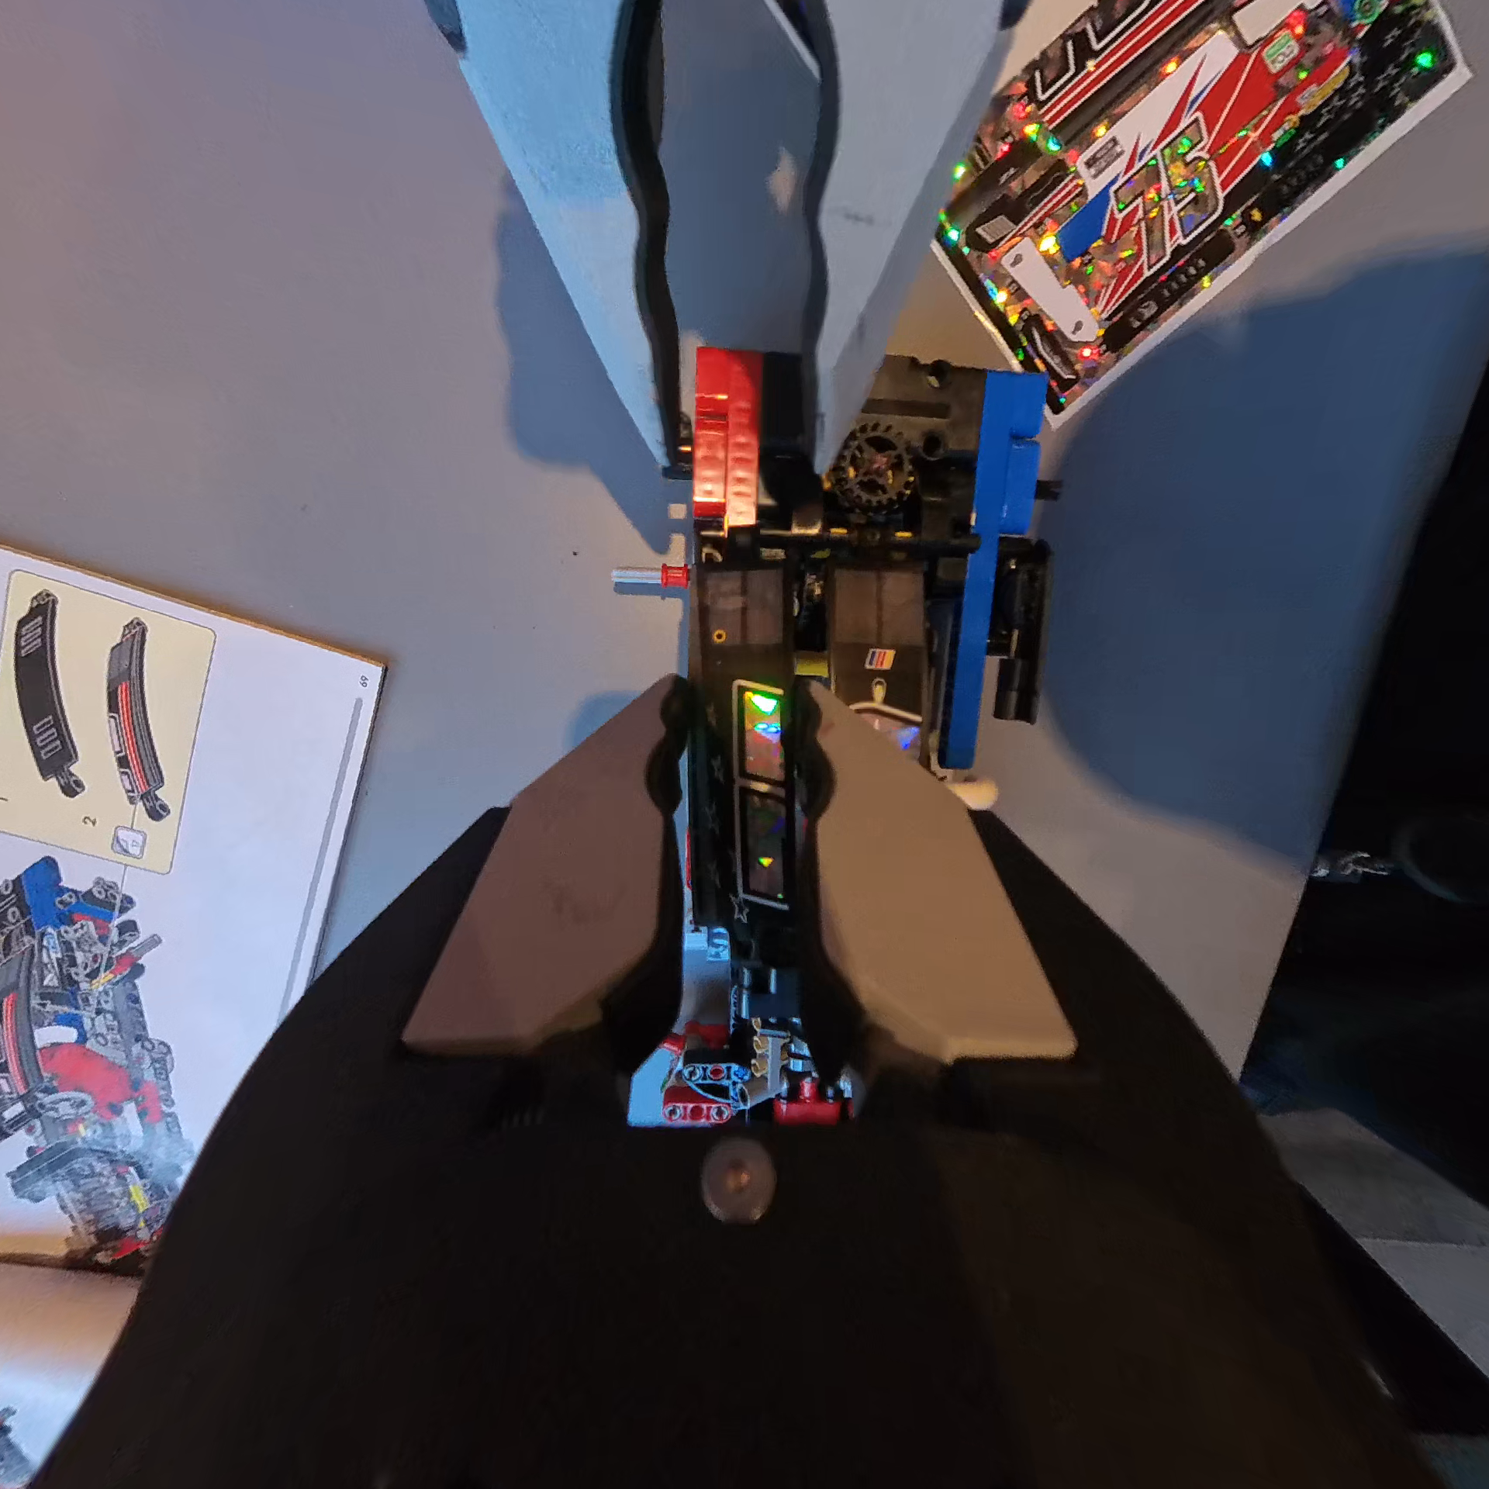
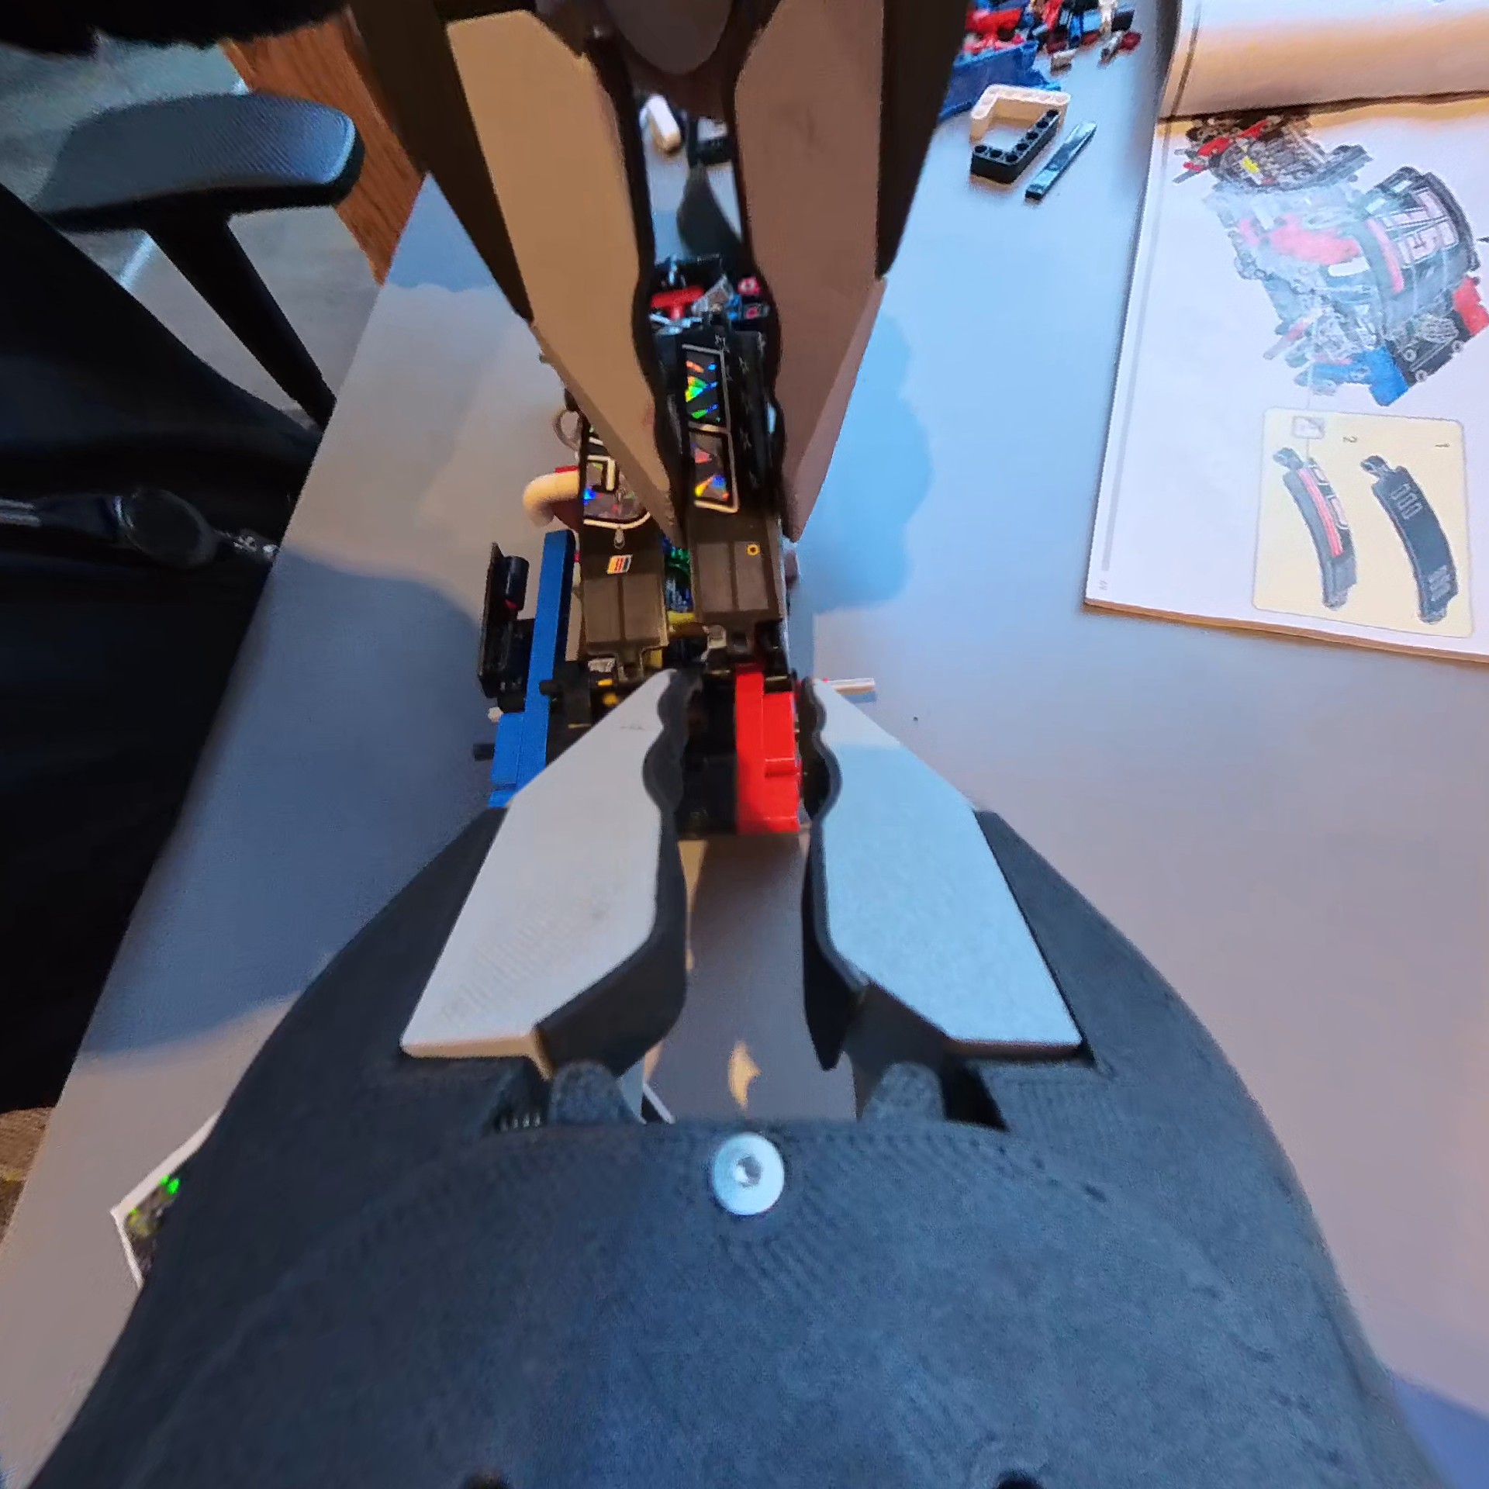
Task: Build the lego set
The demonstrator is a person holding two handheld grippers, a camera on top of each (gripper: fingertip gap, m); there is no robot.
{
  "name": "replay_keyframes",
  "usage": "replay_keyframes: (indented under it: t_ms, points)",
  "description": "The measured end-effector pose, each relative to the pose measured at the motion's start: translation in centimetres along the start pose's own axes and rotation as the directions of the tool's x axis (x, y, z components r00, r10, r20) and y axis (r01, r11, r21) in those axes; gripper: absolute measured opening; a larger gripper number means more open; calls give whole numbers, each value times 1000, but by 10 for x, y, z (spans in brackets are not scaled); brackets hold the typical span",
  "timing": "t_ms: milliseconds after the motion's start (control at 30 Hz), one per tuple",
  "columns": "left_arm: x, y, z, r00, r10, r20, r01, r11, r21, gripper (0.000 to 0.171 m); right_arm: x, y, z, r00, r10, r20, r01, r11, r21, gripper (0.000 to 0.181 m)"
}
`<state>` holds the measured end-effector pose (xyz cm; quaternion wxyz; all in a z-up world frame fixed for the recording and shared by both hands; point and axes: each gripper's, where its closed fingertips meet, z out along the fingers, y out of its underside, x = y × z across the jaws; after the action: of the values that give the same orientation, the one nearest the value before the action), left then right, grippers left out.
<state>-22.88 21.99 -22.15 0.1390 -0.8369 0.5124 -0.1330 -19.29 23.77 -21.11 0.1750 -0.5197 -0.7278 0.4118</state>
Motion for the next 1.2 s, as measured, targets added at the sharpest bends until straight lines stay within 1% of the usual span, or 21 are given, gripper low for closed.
replay_keyframes:
  t_ms: [133, 267, 467, 600, 700, 767, 833, 900, 1067, 1200]
  points:
    - [0, -3, 2, 1000, 17, 11, -17, 1000, -23, 23, -6, 7, 7, 999, -35, 8, 36, 998, -57, 28]
    - [-1, -1, 3, 999, 45, 29, -43, 997, -67, 23, -5, 8, 13, 997, -69, -20, 67, 994, -82, 23]
    - [-1, 1, 3, 995, 93, 33, -87, 986, -144, 23, -3, 8, 16, 990, -126, -58, 120, 987, -106, 25]
    - [-1, 1, 3, 992, 119, 37, -111, 977, -183, 24, -2, 3, 11, 979, -179, -92, 172, 981, -85, 16]
    - [-1, 0, 4, 992, 120, 38, -111, 976, -187, 23, 0, -3, 10, 992, -107, -67, 105, 994, -30, 11]
    - [-1, -1, 4, 992, 116, 42, -106, 977, -186, 23, 1, 2, 13, 996, -72, -48, 70, 996, -52, 12]
    - [-2, -2, 5, 993, 107, 47, -97, 979, -182, 23, 5, 7, 15, 995, -77, -63, 73, 995, -67, 12]
    - [-3, 0, 6, 994, 96, 54, -84, 979, -188, 24, 3, 7, 17, 996, -72, -53, 69, 996, -61, 5]
    - [-3, -1, 6, 996, 79, 52, -69, 983, -168, 24, 3, 6, 15, 998, -54, -31, 53, 998, -42, 4]
    - [0, -4, 6, 1000, 21, 9, -20, 991, -129, 23, 2, 6, 16, 999, -51, -19, 51, 998, -29, 4]
